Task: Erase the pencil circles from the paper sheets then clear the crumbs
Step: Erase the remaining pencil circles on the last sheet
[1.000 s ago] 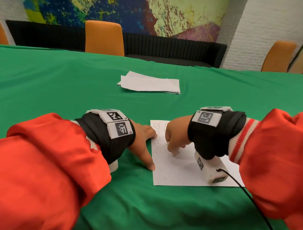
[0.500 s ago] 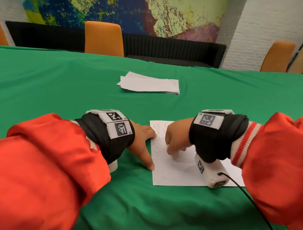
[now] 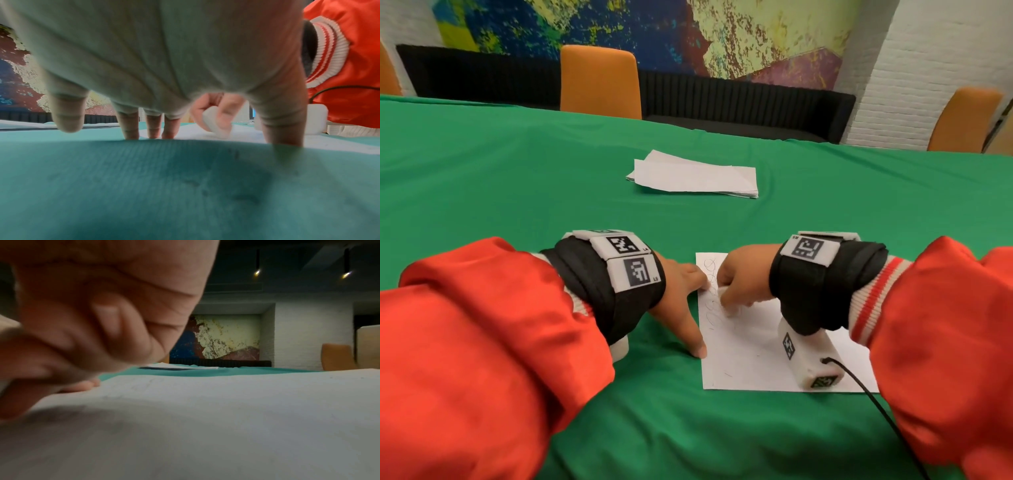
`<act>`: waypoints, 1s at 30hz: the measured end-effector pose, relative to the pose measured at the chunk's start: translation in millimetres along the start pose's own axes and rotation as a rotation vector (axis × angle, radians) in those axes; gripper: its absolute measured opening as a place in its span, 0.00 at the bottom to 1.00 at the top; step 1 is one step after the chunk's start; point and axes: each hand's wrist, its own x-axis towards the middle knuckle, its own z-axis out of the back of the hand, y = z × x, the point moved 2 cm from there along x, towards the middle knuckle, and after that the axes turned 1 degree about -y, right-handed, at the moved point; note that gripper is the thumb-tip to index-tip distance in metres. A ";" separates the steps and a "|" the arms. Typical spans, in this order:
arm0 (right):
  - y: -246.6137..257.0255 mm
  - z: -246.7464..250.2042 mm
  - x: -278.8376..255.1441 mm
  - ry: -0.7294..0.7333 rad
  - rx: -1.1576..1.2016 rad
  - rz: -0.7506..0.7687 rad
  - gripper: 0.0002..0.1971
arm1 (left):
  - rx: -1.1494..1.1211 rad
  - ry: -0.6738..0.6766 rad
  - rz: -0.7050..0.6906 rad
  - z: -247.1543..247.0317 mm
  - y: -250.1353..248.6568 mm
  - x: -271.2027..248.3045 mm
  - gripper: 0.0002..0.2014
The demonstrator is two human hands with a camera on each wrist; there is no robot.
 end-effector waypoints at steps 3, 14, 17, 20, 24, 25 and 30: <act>-0.3 0.6 2.0 -0.013 0.005 -0.006 0.08 | -0.007 0.001 -0.004 -0.3 0.0 0.1 0.50; 4.5 2.8 6.8 -0.031 0.028 0.054 0.10 | 0.007 0.015 -0.004 -0.7 0.4 1.9 0.52; 6.8 0.1 4.2 0.019 0.021 0.088 0.09 | -0.015 0.010 -0.030 -0.6 0.2 1.5 0.51; 7.6 2.1 7.0 -0.030 0.040 0.082 0.08 | -0.009 0.018 -0.043 -0.4 0.0 0.2 0.50; 8.4 1.2 5.7 -0.064 0.039 0.101 0.07 | 0.001 0.034 -0.046 0.5 -0.9 -1.3 0.48; 9.0 0.2 3.7 -0.045 0.022 0.116 0.07 | -0.003 0.035 -0.052 1.2 -1.4 -2.0 0.48; 9.6 0.5 0.9 -0.065 0.024 0.134 0.08 | -0.030 0.033 -0.068 0.9 -2.5 -3.4 0.47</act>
